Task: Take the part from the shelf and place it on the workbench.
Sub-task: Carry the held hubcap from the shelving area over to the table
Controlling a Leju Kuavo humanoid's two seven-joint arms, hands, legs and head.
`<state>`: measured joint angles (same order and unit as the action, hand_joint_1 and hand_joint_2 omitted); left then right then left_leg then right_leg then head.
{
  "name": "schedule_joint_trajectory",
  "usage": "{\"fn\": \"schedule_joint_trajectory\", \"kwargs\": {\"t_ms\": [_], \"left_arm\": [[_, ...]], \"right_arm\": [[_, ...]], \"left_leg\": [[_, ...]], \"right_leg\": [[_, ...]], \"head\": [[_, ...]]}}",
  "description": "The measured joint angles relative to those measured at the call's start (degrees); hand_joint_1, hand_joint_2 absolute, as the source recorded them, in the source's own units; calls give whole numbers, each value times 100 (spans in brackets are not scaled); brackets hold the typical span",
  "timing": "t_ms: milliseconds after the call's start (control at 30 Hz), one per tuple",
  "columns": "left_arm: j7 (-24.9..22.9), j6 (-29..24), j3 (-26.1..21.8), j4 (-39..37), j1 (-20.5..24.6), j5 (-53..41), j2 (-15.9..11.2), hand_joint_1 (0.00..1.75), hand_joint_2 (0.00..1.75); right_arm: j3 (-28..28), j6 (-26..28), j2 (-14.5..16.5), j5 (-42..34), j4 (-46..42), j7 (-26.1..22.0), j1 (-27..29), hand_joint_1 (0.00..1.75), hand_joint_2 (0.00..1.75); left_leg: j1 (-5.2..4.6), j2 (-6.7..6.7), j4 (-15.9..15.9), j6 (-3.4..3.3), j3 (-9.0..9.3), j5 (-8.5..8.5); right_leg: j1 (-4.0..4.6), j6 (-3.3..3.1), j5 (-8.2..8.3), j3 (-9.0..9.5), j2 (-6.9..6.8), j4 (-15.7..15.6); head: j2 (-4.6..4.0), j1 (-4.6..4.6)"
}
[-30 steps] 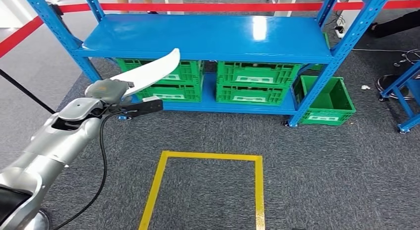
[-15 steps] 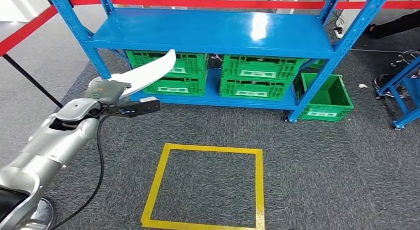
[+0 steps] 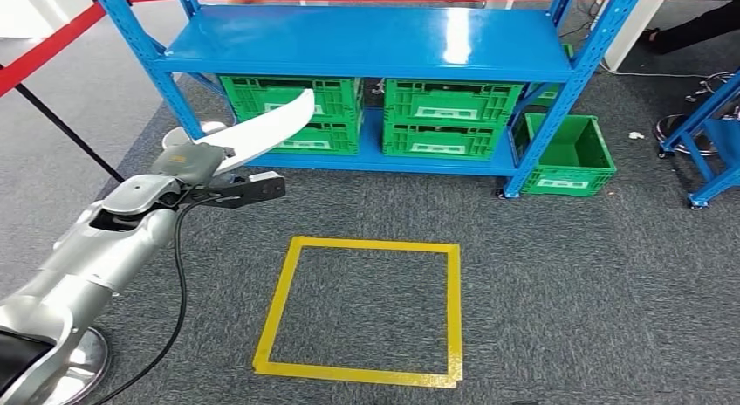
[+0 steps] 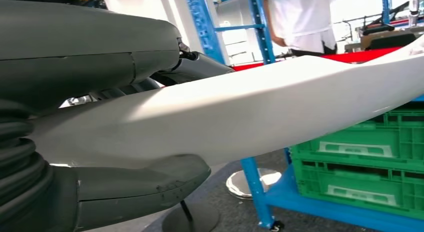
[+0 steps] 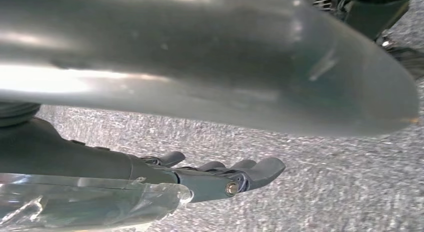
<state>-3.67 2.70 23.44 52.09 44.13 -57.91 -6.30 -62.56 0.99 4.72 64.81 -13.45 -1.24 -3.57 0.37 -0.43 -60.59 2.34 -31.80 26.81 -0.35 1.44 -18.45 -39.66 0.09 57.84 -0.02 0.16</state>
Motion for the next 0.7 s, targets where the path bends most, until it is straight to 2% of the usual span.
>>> {"fn": "schedule_joint_trajectory", "kwargs": {"t_ms": [33,67,133,167,200,267,300,333,367,400,433,467,500,533,567,667,700], "left_arm": [[0,-1,-1,1,10,7,3,175,175],[0,-1,-1,1,13,16,5,175,175],[0,2,3,-2,5,30,6,175,175],[0,4,4,-3,1,33,5,175,175],[-1,7,4,-4,0,37,5,175,175],[-1,11,-1,-4,-1,44,2,175,175],[-1,13,-2,-5,-5,47,1,175,175],[-1,15,-2,-5,-11,50,0,175,175],[0,16,-1,-6,-17,51,-1,175,175],[0,17,-1,-7,-20,53,-2,175,175],[0,18,-2,-7,-17,54,-3,175,175],[-1,18,-3,-7,-12,54,-3,175,175],[-1,18,-4,-7,-3,54,-4,175,175],[-1,18,-5,-7,7,54,-4,175,175],[-1,18,-5,-7,14,54,-4,175,175],[-1,18,-3,-7,24,52,1,175,175],[-1,18,-3,-7,25,52,3,175,175]], "right_arm": [[-1,1,-2,7,-2,-7,-1,0,0],[-1,1,-3,11,-4,-11,2,0,0],[-5,0,-4,19,-4,-16,18,0,0],[-7,0,-4,20,-4,-16,32,0,0],[-9,0,-3,23,-4,-19,46,0,0],[-10,-1,-1,31,-4,-27,58,0,0],[-10,-1,1,34,-4,-31,56,0,0],[-10,-1,1,36,-4,-34,54,0,0],[-10,-1,1,37,-4,-37,53,0,0],[-11,-1,0,37,-4,-38,53,0,0],[-12,-1,-2,37,-4,-40,52,0,0],[-12,-1,-6,37,-6,-42,47,0,0],[-12,-2,-9,38,-8,-44,39,0,0],[-11,-4,-12,39,-9,-46,33,0,0],[-11,-6,-13,40,-10,-48,29,0,0],[-13,-10,-13,43,-10,-48,33,0,0],[-13,-10,-14,43,-10,-48,34,0,0]], "left_leg": [[-9,-4,240,-34,145,67],[-22,-9,354,-83,188,108],[-21,3,372,-182,123,38],[-15,10,377,-229,87,-9],[-5,17,385,-265,41,-60],[-6,17,384,-301,-67,-158],[-10,17,382,-302,-126,-208],[-15,16,380,-299,-185,-256],[-19,16,378,-292,-241,-301],[-22,14,376,-281,-289,-343],[-23,12,373,-265,-325,-378],[-25,11,371,-244,-352,-409],[-24,13,370,-218,-367,-436],[-23,17,369,-189,-375,-460],[-28,20,368,-180,-384,-474],[-37,22,399,-242,-414,-529],[-34,22,424,-230,-423,-565]], "right_leg": [[7,33,56,-30,3,-2],[9,66,115,-48,6,-21],[-5,130,172,-77,8,-51],[-12,162,75,-120,8,22],[-17,191,-122,-197,7,220],[-22,235,-671,-423,5,956],[-22,246,-863,-524,5,1356],[-20,247,-936,-560,6,1628],[-18,239,-902,-491,7,1699],[-15,220,-797,-296,7,1528],[-12,193,-700,6,8,1155],[-6,164,-687,336,11,712],[8,139,-698,586,15,362],[21,116,-743,732,19,134],[29,111,-774,776,23,44],[36,90,-717,722,28,16],[40,70,-699,698,32,17]], "head": [[0,-3],[0,-3],[0,-4],[0,2],[0,7],[0,16],[0,16],[0,16],[0,16],[0,16],[0,16],[0,15],[0,8],[0,11],[0,11],[0,3],[0,-2]]}}
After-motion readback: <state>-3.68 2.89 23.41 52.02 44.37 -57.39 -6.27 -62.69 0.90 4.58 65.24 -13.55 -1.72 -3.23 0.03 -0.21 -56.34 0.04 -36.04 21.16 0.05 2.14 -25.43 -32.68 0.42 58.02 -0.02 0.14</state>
